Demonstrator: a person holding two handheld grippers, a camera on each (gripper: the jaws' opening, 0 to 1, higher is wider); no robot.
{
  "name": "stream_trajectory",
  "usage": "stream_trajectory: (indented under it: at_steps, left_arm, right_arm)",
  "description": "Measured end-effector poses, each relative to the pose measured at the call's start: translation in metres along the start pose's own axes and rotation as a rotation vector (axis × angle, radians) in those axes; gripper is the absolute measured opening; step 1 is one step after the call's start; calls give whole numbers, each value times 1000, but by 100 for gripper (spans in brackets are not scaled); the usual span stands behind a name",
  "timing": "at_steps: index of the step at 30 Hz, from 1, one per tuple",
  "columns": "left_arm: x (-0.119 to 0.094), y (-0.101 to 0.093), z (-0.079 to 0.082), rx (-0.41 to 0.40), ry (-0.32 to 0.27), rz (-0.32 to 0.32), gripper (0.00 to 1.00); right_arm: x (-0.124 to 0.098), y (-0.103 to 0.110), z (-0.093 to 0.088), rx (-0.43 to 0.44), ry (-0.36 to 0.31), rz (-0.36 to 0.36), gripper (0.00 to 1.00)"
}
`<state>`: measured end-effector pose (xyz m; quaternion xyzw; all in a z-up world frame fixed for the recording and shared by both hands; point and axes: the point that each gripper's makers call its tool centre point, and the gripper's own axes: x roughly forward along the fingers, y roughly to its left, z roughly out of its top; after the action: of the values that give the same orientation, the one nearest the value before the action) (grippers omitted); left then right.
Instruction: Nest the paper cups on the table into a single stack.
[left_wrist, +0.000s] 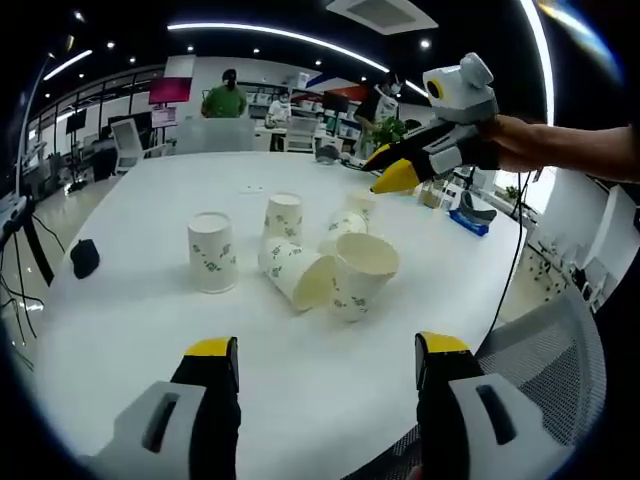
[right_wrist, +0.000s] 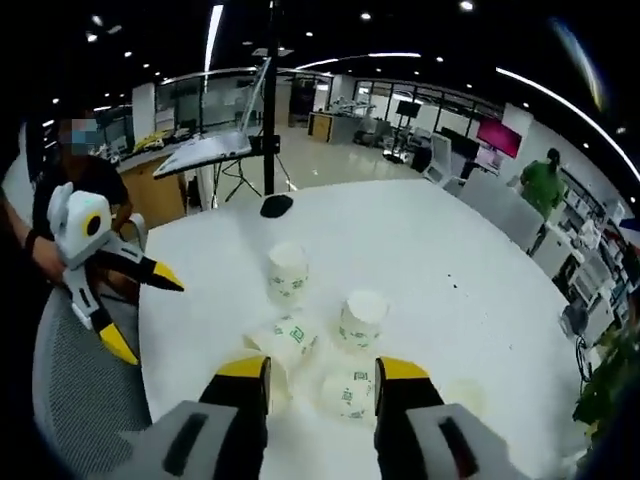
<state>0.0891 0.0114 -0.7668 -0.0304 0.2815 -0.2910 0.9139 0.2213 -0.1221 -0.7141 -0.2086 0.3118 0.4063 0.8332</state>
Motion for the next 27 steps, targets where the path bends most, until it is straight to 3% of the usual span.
stream_trajectory:
  at_steps: [6, 15, 21, 24, 27]
  left_arm:
    - [0, -3, 0, 0, 7, -2, 70]
    - [2, -1, -4, -6, 19, -3, 70]
    - [2, 0, -5, -21, 20, 4, 70]
    - [2, 1, -8, -27, 23, 5, 70]
    - [3, 2, -9, -31, 26, 4, 70]
  right_arm:
    - [13, -19, 4, 121, -5, -46, 47]
    - [74, -24, 26, 124, 32, -39, 52]
    - [106, -25, 27, 115, 97, -44, 56]
    - [126, -35, 25, 144, 119, -62, 55]
    - [131, -35, 25, 181, 127, -60, 51]
